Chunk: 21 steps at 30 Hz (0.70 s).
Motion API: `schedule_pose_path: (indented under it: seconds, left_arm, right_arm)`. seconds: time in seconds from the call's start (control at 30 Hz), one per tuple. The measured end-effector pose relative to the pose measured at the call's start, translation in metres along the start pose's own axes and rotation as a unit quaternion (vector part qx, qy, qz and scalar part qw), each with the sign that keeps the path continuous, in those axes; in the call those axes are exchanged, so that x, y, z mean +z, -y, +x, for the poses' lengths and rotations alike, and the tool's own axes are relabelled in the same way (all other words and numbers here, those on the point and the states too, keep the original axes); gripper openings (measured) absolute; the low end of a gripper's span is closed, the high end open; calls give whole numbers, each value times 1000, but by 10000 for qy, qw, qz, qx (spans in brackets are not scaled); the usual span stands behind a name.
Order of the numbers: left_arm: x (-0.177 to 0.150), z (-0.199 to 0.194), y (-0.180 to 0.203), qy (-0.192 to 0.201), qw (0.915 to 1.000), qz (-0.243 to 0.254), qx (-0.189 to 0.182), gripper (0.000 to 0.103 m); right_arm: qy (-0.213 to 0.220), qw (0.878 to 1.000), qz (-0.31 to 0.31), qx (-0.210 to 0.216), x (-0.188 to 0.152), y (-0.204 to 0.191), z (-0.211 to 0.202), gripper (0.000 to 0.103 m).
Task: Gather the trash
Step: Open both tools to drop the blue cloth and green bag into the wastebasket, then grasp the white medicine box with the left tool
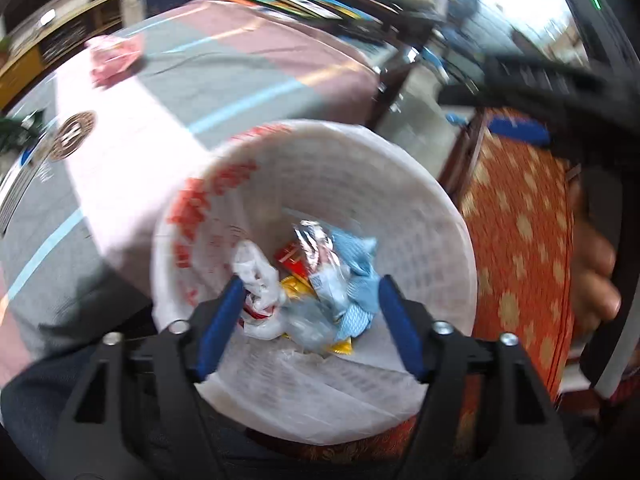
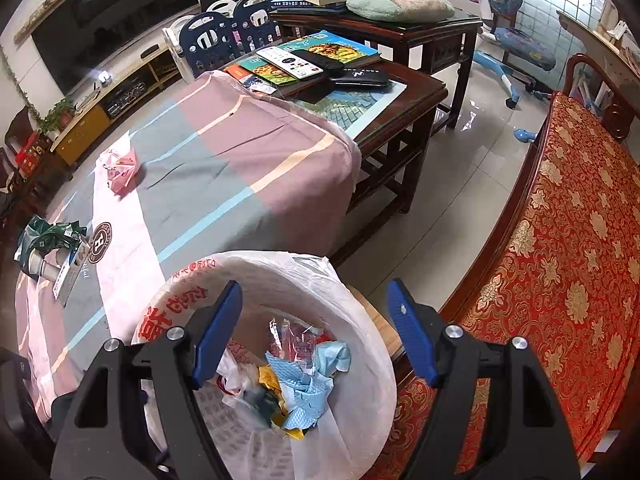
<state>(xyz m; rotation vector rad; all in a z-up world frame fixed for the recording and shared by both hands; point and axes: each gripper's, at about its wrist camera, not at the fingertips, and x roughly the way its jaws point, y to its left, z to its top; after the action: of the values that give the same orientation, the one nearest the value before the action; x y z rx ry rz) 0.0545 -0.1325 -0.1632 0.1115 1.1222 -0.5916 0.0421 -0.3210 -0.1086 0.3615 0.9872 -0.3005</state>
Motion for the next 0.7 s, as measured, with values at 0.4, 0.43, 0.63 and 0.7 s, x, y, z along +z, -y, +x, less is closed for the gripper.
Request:
schedule_pose_path:
  seconds: [0.4, 0.43, 0.63, 0.7]
  left_arm:
    - [-18, -66, -212, 881, 9303, -3186, 1588, 42]
    - [-20, -69, -227, 926, 9235, -3337, 1649, 42]
    - [28, -61, -279, 1000, 9341, -2646, 2177, 62]
    - [49, -48, -288, 882, 9472, -2220, 2139, 72]
  right_arm:
    - [-64, 9995, -247, 163, 1, -30, 11, 73]
    - [-84, 9994, -293, 183, 0, -34, 13, 73]
    - [-286, 9985, -423, 176, -1, -49, 25, 73]
    - [-350, 9983, -439, 149, -2, -49, 28, 73]
